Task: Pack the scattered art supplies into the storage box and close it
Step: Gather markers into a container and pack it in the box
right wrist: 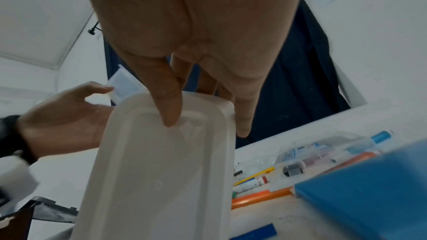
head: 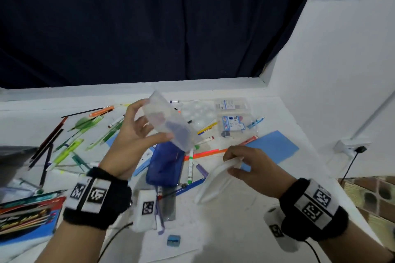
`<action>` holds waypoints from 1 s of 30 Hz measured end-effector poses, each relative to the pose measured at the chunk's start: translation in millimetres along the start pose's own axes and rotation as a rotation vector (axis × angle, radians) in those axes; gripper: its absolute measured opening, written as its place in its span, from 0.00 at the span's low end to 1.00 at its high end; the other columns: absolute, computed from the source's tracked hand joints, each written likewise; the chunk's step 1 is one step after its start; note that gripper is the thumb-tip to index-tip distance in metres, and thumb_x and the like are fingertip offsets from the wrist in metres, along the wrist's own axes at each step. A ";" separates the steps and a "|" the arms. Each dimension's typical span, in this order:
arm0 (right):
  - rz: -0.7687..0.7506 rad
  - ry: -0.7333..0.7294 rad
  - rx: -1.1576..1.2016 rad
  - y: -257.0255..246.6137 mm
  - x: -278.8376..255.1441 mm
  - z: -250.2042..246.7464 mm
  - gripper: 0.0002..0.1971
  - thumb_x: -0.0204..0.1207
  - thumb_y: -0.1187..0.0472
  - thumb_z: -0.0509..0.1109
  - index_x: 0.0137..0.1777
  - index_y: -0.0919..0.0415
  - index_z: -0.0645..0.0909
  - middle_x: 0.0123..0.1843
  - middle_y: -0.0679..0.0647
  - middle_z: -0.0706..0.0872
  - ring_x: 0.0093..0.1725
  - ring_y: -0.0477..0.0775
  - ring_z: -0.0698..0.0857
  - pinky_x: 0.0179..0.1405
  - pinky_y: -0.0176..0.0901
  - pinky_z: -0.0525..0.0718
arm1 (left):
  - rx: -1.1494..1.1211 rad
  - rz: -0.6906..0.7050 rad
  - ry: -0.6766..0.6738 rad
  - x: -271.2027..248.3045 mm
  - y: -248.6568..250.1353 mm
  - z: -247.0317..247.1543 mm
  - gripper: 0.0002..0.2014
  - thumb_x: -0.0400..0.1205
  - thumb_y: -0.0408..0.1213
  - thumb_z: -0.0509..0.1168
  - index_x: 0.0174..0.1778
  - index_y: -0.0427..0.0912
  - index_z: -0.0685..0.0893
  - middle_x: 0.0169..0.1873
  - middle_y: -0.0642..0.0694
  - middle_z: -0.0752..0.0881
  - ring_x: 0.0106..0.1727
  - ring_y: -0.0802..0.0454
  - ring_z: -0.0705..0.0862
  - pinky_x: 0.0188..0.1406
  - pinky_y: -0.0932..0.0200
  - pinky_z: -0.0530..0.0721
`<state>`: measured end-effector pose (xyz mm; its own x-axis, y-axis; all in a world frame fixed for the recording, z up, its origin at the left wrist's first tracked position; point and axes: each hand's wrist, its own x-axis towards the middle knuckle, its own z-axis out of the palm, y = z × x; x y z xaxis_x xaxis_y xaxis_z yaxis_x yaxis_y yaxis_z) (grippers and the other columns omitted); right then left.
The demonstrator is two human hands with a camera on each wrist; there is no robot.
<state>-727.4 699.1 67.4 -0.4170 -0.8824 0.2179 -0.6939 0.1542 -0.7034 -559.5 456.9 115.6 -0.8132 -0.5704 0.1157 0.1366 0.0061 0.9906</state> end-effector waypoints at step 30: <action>0.564 -0.060 0.201 52.4 -37.9 28.1 0.09 0.84 0.56 0.62 0.47 0.44 0.84 0.49 0.44 0.85 0.50 0.47 0.82 0.59 0.56 0.84 | -0.298 -0.303 -0.005 -111.9 -78.8 50.0 0.54 0.49 0.25 0.89 0.69 0.59 0.73 0.64 0.31 0.85 0.58 0.39 0.89 0.49 0.46 0.90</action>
<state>-731.5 728.1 3.3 -0.6507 -0.7131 -0.2607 -0.2477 0.5239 -0.8150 -507.6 561.3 28.2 -0.8446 -0.5057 -0.1761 0.0484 -0.3996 0.9154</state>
